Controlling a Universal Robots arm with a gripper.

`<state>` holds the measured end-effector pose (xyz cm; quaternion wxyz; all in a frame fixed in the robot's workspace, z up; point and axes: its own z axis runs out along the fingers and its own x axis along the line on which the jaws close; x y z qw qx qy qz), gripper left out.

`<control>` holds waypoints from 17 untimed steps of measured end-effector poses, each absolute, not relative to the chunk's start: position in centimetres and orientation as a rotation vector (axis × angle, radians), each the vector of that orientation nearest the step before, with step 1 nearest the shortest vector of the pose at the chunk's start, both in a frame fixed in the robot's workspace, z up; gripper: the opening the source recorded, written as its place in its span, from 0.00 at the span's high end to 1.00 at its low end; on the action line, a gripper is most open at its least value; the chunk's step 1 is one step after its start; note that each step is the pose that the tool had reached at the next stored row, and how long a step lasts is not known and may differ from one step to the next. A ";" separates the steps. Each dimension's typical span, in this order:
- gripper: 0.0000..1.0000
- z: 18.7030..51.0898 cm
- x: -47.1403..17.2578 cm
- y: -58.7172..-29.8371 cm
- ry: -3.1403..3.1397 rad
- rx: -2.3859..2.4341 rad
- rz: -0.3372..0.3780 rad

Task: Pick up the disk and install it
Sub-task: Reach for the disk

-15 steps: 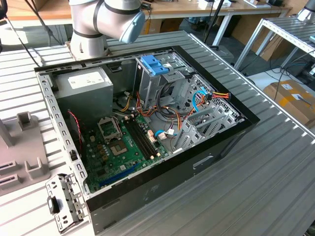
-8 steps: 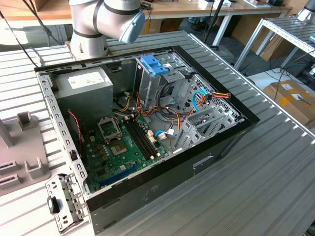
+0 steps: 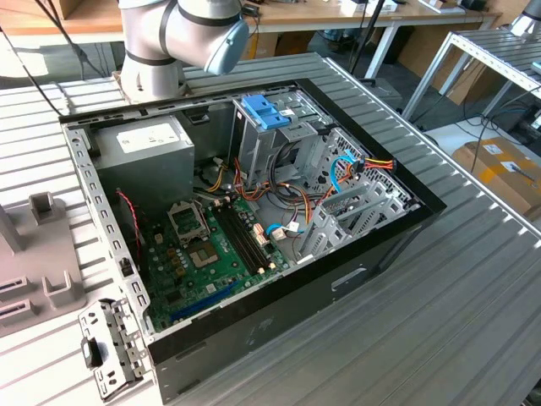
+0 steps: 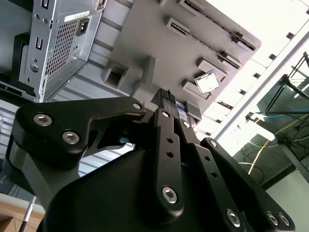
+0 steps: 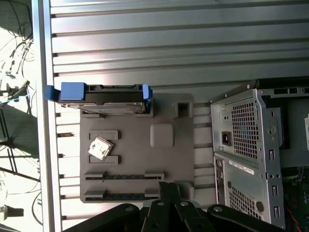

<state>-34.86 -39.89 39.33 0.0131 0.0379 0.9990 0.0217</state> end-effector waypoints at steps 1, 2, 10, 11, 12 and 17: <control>0.89 39.3 -34.9 -39.9 3.112 0.118 0.068; 0.89 39.3 -35.2 -39.9 3.112 0.118 0.068; 0.89 39.3 -36.3 -39.9 3.113 0.118 0.068; 0.89 39.3 -36.4 -39.9 3.113 0.118 0.068; 0.89 39.3 -36.6 -39.9 3.112 0.118 0.068; 0.89 39.3 -37.2 -39.9 3.112 0.118 0.068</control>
